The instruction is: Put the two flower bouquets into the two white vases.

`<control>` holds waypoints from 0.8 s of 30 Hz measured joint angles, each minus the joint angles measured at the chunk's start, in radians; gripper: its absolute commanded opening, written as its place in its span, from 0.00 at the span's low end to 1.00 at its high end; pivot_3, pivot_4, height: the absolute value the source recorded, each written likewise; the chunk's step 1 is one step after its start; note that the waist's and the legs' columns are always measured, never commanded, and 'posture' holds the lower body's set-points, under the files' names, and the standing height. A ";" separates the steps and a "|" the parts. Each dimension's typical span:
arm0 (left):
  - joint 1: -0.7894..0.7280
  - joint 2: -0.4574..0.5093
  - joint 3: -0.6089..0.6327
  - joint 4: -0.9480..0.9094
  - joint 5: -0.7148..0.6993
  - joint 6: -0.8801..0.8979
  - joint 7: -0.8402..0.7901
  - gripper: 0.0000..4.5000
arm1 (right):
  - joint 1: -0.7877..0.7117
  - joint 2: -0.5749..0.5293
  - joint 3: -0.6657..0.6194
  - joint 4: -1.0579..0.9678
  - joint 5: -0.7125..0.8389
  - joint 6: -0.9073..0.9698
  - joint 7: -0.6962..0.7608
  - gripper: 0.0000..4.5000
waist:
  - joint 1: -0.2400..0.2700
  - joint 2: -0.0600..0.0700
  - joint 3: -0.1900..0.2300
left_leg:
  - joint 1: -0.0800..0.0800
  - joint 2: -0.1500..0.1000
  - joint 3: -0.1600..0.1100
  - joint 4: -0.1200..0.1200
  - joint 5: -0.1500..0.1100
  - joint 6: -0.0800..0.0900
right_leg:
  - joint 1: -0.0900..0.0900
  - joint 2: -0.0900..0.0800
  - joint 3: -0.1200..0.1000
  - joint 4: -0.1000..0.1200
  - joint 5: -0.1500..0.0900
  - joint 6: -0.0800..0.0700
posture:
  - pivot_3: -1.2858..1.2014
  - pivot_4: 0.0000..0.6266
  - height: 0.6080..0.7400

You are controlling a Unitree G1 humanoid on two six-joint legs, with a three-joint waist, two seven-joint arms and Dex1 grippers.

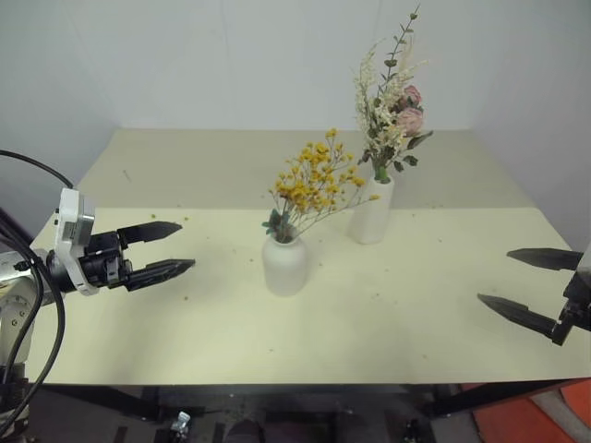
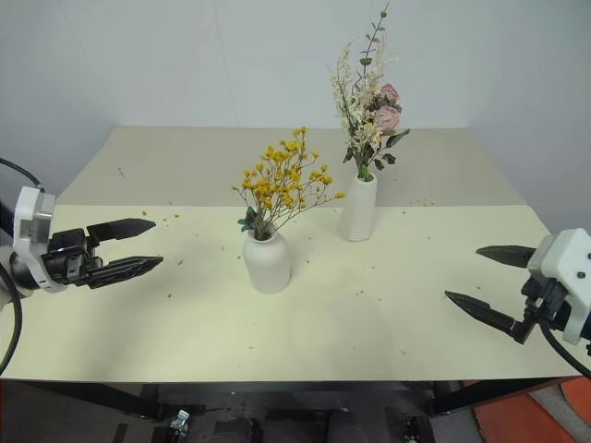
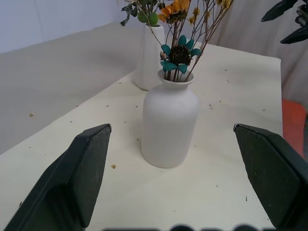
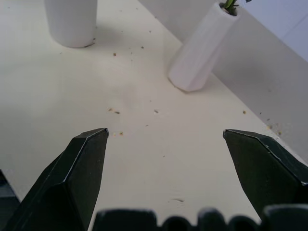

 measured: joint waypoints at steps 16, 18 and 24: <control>-0.003 0.046 -0.003 0.030 -0.031 0.004 -0.041 0.99 | 0.055 0.065 -0.009 -0.054 0.011 0.039 -0.050 1.00 | 0.002 -0.001 -0.001 | 0.000 0.000 0.000 0.000 0.000 0.000 | 0.000 0.000 0.000 0.000 0.000 0.000 | 0.52 0.24 1.00; -0.024 0.046 -0.019 0.044 -0.028 0.001 -0.052 0.99 | 0.051 0.069 -0.009 -0.060 0.017 0.039 -0.062 1.00 | 0.002 -0.001 -0.001 | 0.000 0.000 0.000 0.000 0.000 0.000 | 0.000 0.000 0.000 0.000 0.000 0.000 | 0.52 0.24 1.00; -0.134 0.068 -0.068 0.121 0.004 -0.007 -0.091 0.99 | 0.055 0.097 -0.007 -0.091 0.045 0.040 -0.089 1.00 | 0.002 -0.002 -0.001 | 0.000 0.000 0.000 0.000 0.000 0.000 | 0.000 0.000 0.000 0.000 -0.001 -0.001 | 0.52 0.24 1.00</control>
